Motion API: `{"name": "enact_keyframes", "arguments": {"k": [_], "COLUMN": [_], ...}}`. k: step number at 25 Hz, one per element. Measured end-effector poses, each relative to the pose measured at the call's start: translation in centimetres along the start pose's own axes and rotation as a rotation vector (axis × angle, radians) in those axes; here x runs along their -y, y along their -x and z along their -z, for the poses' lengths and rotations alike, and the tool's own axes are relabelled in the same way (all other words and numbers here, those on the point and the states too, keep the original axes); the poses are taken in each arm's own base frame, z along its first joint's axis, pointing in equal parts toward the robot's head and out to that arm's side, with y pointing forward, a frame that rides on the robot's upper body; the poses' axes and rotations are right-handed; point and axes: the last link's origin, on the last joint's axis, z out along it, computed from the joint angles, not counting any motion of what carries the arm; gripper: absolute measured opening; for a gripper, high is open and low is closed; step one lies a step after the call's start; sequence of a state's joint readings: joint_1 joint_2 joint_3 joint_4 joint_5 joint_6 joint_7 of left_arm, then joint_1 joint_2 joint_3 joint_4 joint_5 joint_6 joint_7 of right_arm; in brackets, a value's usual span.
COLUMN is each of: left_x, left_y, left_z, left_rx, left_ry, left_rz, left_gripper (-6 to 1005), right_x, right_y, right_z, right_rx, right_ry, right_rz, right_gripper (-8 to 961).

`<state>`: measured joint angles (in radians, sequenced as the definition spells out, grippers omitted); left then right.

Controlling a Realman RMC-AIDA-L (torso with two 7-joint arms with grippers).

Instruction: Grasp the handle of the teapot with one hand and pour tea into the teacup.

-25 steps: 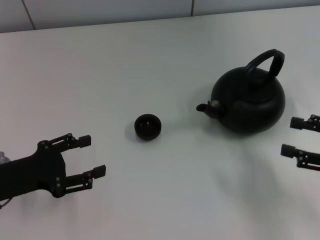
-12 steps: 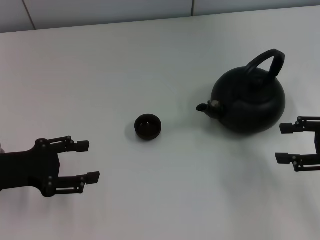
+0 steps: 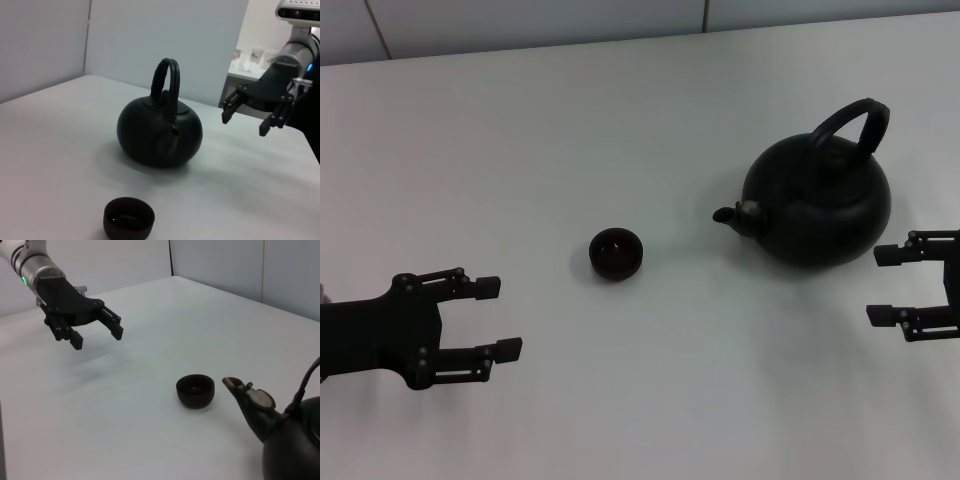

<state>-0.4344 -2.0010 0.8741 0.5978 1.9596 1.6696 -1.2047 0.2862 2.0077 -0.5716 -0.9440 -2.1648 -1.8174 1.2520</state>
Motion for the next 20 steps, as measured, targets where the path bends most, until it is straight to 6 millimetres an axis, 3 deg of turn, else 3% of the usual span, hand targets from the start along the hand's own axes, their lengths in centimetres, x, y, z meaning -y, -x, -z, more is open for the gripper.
{"name": "enact_keyframes", "arguments": {"k": [20], "left_x": [0.0], "left_y": [-0.1], "left_z": [0.0], "left_rx": [-0.02], "left_ry": [-0.011], "left_rz": [0.001], "left_gripper": [801], "right_x": [-0.6], "right_y": [0.1], "right_z": [-1.6], "right_rx": [0.004], "right_ry": [0.042], "right_rz": [0.004], "right_gripper": [732]}}
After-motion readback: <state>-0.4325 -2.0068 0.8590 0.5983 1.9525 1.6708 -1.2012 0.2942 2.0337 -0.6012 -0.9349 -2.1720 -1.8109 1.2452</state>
